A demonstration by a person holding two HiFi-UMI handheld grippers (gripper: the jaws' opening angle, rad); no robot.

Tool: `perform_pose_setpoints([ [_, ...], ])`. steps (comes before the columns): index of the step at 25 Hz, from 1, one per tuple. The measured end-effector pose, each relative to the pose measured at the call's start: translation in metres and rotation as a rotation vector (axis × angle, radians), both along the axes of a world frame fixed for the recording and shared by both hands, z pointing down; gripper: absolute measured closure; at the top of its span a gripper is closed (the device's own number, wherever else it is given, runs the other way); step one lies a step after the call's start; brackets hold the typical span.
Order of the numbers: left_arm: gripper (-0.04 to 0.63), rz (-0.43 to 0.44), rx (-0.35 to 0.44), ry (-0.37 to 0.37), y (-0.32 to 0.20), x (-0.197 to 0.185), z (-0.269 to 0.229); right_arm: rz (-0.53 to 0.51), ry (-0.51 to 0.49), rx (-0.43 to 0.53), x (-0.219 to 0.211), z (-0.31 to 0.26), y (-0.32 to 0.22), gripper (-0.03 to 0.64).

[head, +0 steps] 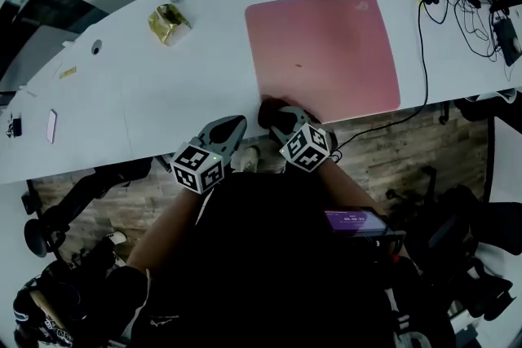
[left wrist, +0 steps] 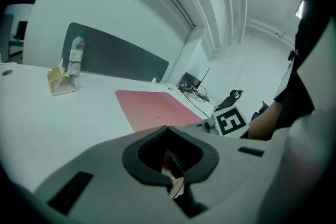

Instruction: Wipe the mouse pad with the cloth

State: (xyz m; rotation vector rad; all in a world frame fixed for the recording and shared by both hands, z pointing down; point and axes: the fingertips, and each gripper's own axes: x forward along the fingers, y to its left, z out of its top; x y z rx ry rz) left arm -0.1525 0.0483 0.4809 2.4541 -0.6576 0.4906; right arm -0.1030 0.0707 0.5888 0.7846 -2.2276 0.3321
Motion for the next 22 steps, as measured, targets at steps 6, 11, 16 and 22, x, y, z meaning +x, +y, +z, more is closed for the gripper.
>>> perform_pose_setpoints([
  [6, 0.586, 0.025, -0.011, 0.002, -0.008, 0.028, 0.005, -0.017, 0.028, 0.011, 0.026, 0.001, 0.000, 0.485],
  [11, 0.586, 0.060, -0.021, 0.004, -0.015, 0.061, 0.013, 0.002, 0.037, 0.005, 0.058, 0.003, 0.003, 0.485],
  [16, 0.588, 0.087, -0.013, 0.009, -0.028, 0.097, 0.013, 0.030, 0.043, -0.001, 0.098, 0.003, 0.006, 0.485],
  [22, 0.586, 0.110, -0.018, 0.006, -0.038, 0.137, 0.017, 0.077, 0.040, -0.007, 0.146, 0.004, 0.005, 0.485],
])
